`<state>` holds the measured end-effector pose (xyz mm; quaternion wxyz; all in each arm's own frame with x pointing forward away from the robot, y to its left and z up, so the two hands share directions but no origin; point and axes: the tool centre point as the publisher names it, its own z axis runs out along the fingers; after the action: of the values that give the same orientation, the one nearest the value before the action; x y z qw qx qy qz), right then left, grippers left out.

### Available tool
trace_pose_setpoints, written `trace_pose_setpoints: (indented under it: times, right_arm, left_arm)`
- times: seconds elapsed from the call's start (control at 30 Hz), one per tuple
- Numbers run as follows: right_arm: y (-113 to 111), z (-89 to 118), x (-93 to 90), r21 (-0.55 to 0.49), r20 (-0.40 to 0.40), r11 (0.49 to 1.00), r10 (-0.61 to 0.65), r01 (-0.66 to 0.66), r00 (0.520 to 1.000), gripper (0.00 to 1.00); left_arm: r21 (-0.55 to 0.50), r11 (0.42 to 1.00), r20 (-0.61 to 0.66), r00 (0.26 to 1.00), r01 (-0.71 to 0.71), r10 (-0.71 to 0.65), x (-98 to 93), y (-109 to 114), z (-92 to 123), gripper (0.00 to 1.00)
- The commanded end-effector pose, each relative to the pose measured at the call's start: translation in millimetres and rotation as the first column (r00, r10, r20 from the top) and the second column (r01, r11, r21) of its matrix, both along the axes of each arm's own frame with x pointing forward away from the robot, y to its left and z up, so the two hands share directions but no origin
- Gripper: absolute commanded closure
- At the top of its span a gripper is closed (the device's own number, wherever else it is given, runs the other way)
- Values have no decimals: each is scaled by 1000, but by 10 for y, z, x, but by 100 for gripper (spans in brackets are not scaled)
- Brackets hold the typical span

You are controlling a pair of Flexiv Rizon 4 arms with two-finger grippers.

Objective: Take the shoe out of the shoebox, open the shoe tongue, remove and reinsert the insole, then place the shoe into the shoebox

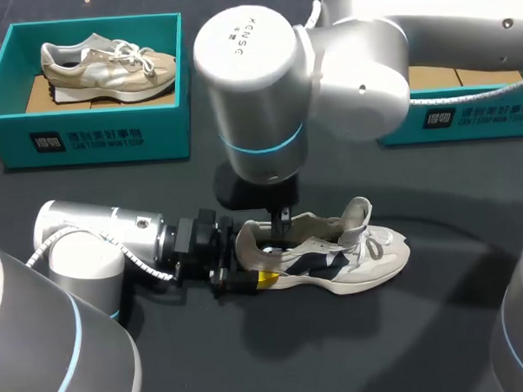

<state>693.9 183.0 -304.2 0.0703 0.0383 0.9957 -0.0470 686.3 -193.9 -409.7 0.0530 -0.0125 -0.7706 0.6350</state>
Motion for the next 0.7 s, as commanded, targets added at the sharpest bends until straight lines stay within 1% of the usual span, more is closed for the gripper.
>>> trace_pose_setpoints:
  times: [0.03,0.23,0.4,0.57,0.7]
  right_arm:
    - [-58,-175,23,29,-15,1000,9,-8,1000,100]
    - [-68,-348,56,46,-20,998,47,-46,999,100]
    - [-160,-532,119,66,-38,996,60,-57,997,100]
    - [-240,-632,142,74,-47,996,55,-52,997,100]
    - [-329,-689,139,72,-41,997,33,-30,999,100]
  left_arm:
    - [0,1000,0,1000,-1,1,12,3,-16,100]
    - [0,1000,0,1000,-1,1,12,3,-16,100]
    - [0,1000,0,1000,-1,1,12,3,-16,100]
    - [0,1000,0,1000,-1,1,12,3,-16,100]
    - [0,1000,0,1000,-1,1,12,3,-16,100]
